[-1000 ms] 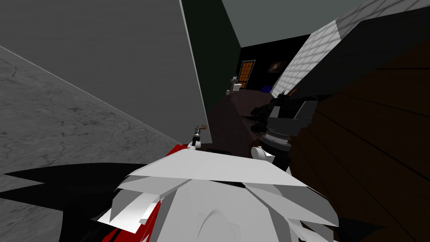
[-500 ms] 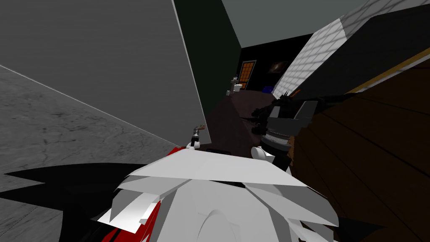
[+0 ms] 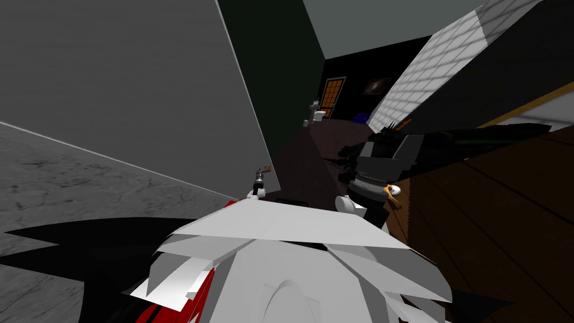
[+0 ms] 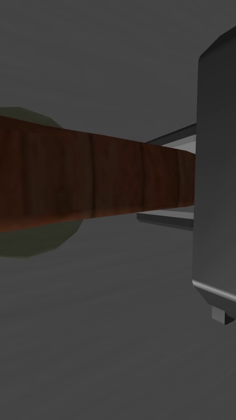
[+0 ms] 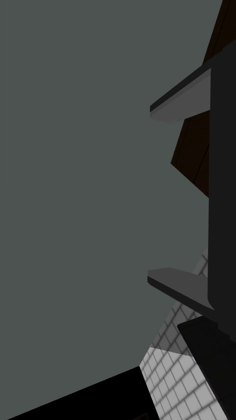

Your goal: Push the door open

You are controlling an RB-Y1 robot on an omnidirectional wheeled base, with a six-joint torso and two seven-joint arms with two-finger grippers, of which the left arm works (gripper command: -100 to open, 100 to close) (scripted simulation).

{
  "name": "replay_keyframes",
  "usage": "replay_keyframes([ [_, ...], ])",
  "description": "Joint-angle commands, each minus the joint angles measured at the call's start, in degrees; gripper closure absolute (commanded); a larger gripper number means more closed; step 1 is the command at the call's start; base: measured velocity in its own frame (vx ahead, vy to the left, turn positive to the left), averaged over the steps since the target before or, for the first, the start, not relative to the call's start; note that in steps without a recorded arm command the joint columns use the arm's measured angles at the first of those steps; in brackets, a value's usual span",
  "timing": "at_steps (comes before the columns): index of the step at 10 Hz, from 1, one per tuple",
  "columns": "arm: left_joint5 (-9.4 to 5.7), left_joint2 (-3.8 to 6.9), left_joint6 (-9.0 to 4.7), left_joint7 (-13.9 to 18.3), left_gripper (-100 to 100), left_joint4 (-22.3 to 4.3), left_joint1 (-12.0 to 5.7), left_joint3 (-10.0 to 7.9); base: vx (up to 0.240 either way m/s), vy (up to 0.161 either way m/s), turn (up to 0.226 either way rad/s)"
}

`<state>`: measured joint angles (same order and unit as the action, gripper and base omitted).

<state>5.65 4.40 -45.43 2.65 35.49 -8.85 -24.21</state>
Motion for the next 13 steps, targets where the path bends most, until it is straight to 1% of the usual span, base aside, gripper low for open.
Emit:
replay_keyframes([
  [1, -0.58, 0.23, 0.55, -0.4, 100, 1.5, 0.59, -1.19, 0.148, -0.023, 0.045],
  [5, -2.07, 0.54, 0.57, -1.3, 100, 1.5, 0.79, -3.97, 0.205, -0.053, 0.068],
  [6, -2.07, 0.54, 0.57, -1.3, 100, 1.5, 0.79, -3.97, 0.149, -0.035, 0.033],
  [7, -2.81, 0.53, 0.57, -1.8, 100, 1.5, 0.89, -5.35, 0.174, -0.050, 0.062],
  [8, -3.00, 0.52, 0.58, -1.9, 100, 1.5, 0.92, -5.69, 0.204, -0.044, 0.079],
  [13, -4.57, 0.02, 0.59, -2.8, 100, 1.6, 1.13, -8.61, 0.189, -0.044, 0.061],
])
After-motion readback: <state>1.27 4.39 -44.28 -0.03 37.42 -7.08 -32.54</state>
